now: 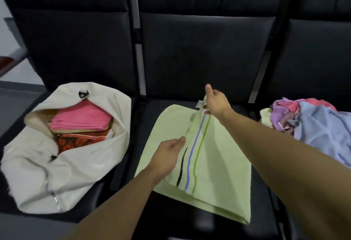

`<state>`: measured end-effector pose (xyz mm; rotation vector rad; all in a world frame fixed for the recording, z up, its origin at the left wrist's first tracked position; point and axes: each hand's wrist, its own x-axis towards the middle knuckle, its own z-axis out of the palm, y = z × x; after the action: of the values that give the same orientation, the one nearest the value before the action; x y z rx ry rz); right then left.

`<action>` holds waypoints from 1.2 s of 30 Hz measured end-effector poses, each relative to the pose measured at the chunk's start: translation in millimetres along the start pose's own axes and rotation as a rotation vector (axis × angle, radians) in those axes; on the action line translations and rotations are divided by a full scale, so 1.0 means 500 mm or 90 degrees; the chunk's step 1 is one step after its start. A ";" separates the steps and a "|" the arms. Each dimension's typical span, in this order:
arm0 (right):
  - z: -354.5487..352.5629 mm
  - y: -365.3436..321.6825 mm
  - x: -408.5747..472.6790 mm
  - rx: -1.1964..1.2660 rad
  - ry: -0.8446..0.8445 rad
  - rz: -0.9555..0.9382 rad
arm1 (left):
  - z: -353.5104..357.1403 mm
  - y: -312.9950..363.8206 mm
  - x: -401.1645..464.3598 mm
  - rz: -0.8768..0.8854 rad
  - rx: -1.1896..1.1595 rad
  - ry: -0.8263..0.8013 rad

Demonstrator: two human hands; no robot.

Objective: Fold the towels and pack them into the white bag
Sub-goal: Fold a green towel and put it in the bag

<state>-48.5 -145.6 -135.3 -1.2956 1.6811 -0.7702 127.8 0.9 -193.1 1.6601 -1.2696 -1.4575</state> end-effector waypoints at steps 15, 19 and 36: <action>0.278 -0.027 0.069 -0.068 -0.108 -0.018 | -0.200 -0.131 0.022 -0.052 0.115 0.210; 0.312 -0.010 0.086 -0.056 -0.188 0.026 | -0.200 -0.164 0.048 -0.088 0.310 0.236; 0.008 0.267 -0.074 -0.433 0.148 0.104 | -0.145 -0.089 0.195 -0.201 0.375 0.250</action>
<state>-99.7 -73.7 -242.4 -1.5229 2.3248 -0.2506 204.7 -82.7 -255.1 2.4817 -1.3210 -0.8734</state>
